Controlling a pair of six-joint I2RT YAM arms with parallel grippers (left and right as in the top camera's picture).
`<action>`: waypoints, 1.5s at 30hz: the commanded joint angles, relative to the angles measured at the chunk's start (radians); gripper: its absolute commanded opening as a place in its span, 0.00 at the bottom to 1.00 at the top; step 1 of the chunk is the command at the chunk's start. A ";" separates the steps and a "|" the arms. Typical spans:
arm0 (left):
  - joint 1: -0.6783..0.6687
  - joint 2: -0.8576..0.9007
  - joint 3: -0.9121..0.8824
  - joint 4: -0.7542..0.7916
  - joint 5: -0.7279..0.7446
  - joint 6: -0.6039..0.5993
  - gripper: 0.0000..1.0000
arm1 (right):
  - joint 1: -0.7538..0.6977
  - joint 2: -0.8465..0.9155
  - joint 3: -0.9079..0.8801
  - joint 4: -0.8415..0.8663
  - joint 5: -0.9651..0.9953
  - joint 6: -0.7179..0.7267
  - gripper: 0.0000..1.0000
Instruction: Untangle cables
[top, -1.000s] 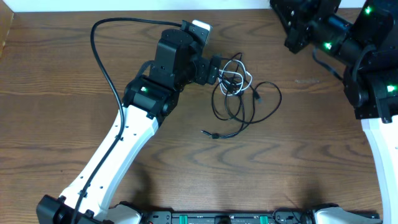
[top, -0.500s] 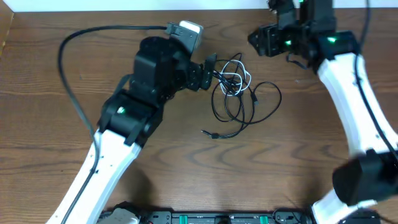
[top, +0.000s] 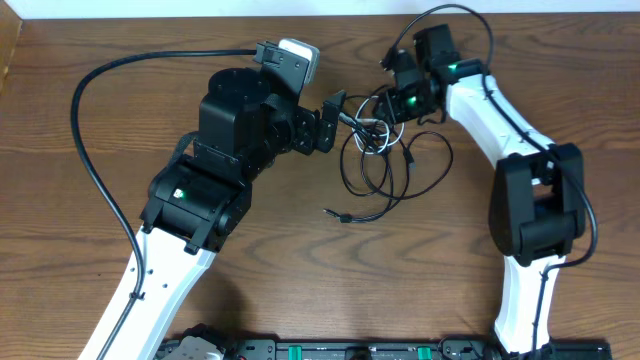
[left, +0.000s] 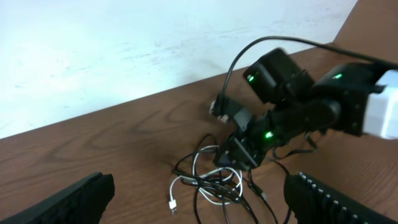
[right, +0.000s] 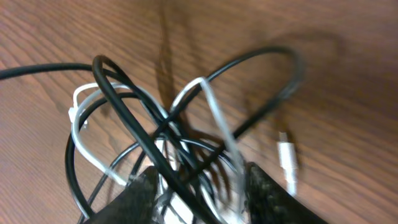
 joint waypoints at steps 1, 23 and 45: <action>-0.002 -0.003 0.025 0.001 0.005 -0.005 0.92 | 0.032 0.015 0.006 0.005 -0.013 -0.022 0.42; -0.001 0.097 0.025 0.008 -0.003 0.000 0.92 | 0.043 -0.430 0.277 -0.111 0.001 -0.010 0.01; -0.002 0.113 0.027 0.093 0.163 -0.109 0.91 | 0.043 -0.560 0.275 -0.252 0.152 -0.022 0.01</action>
